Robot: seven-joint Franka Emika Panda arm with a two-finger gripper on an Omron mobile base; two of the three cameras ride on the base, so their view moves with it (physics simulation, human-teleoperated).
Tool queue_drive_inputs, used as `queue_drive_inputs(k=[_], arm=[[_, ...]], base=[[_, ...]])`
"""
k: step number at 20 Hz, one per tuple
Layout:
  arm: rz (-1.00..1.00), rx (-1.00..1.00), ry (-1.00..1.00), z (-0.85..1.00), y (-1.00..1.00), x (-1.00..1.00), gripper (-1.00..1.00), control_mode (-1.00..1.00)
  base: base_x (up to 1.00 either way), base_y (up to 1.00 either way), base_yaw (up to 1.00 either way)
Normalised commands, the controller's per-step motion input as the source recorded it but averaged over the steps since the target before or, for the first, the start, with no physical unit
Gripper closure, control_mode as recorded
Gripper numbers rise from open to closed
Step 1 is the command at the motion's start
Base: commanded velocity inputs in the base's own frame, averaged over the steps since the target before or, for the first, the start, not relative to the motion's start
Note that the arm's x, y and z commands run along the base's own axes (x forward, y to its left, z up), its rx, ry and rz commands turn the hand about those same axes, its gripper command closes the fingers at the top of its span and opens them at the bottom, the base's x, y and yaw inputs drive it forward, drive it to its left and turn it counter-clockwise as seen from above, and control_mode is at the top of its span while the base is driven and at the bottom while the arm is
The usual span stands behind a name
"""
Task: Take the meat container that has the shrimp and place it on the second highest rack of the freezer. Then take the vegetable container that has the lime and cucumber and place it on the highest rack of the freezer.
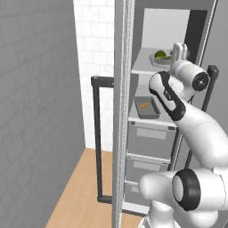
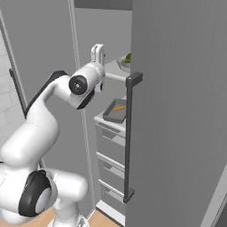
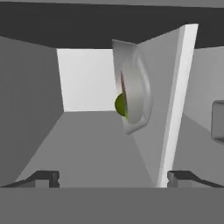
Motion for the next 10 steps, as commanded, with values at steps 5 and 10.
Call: queue_drive_inputs(k=[5, 10], arm=[[-0.03, 0.0, 0.06, 0.61, 0.0, -1.0, -1.0, -1.0], [0.0, -0.01, 0.12, 0.24, 0.0, -1.0, -1.0, -1.0]], base=[[0.0, 0.0, 0.0], [0.0, 0.0, 0.0]])
